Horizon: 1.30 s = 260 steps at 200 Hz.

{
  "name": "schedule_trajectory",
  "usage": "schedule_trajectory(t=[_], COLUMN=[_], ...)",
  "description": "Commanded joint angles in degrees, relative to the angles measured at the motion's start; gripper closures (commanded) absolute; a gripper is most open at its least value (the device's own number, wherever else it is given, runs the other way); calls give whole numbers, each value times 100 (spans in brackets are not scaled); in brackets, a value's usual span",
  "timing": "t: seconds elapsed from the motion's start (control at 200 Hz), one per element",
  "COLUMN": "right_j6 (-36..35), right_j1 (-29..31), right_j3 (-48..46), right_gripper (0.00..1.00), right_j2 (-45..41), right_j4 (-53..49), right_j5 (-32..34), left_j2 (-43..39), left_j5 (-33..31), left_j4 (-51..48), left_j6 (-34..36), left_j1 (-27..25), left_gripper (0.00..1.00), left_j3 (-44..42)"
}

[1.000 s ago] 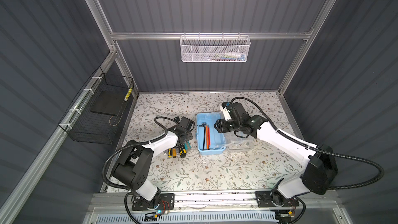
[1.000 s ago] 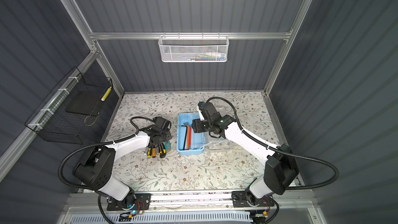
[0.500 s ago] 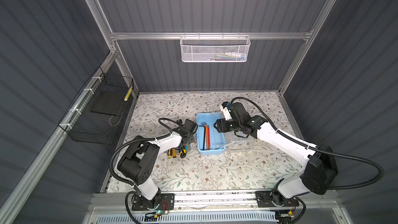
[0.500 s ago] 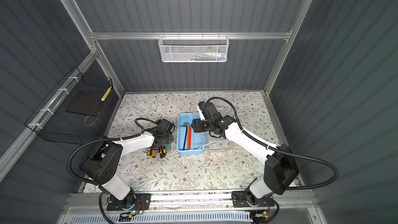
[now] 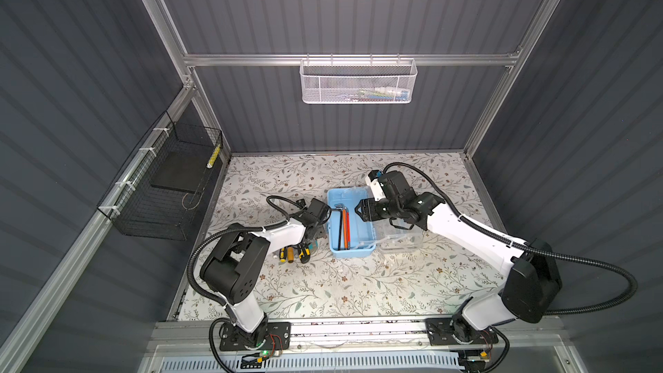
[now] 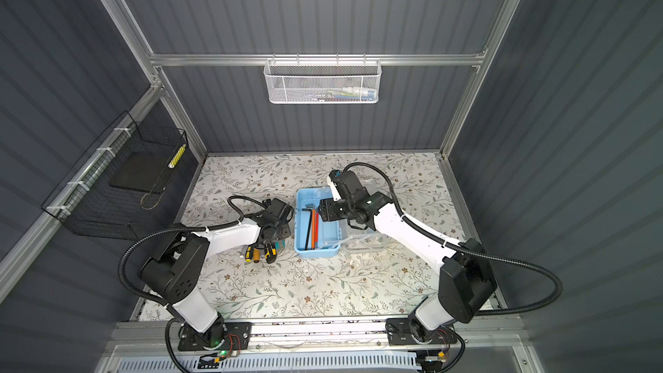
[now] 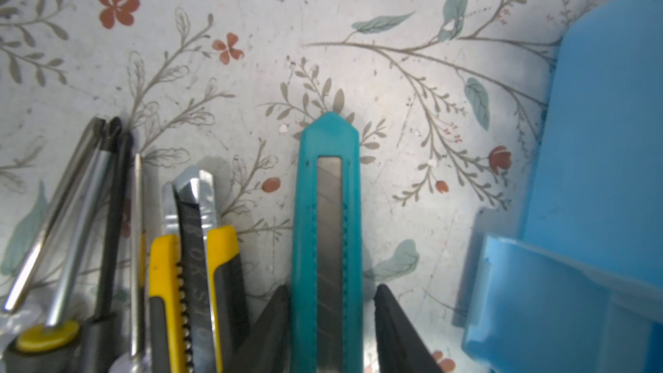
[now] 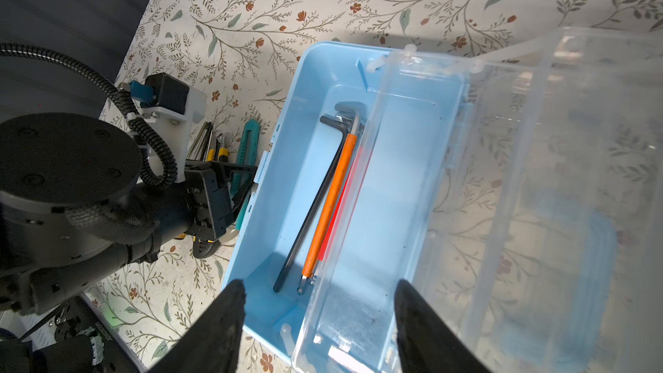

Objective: Pack the tool kit
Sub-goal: 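Lower the left gripper onto the teal box cutter and close it, then lift the teal box cutter with the left gripper and lower it into the box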

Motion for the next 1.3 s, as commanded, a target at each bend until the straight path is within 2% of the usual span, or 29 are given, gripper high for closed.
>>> schedule_trajectory(t=[0.0, 0.315, 0.655, 1.136, 1.296], right_j6=[13, 57, 13, 66, 91], right_j1=[-21, -18, -40, -191, -315], right_j3=[80, 159, 239, 289, 208], right_gripper=[33, 33, 33, 33, 33], right_j2=[92, 181, 155, 100, -177], right_j4=[-27, -59, -95, -25, 23], right_j5=[-26, -26, 25, -149, -82], left_j2=[71, 157, -64, -1201, -1715], left_j5=[24, 40, -13, -219, 77], left_j4=[11, 33, -107, -787, -823], left_j6=[138, 226, 418, 674, 639], left_j1=[-28, -28, -27, -28, -28], left_gripper=[65, 64, 72, 79, 80], left_j3=[14, -28, 102, 408, 649])
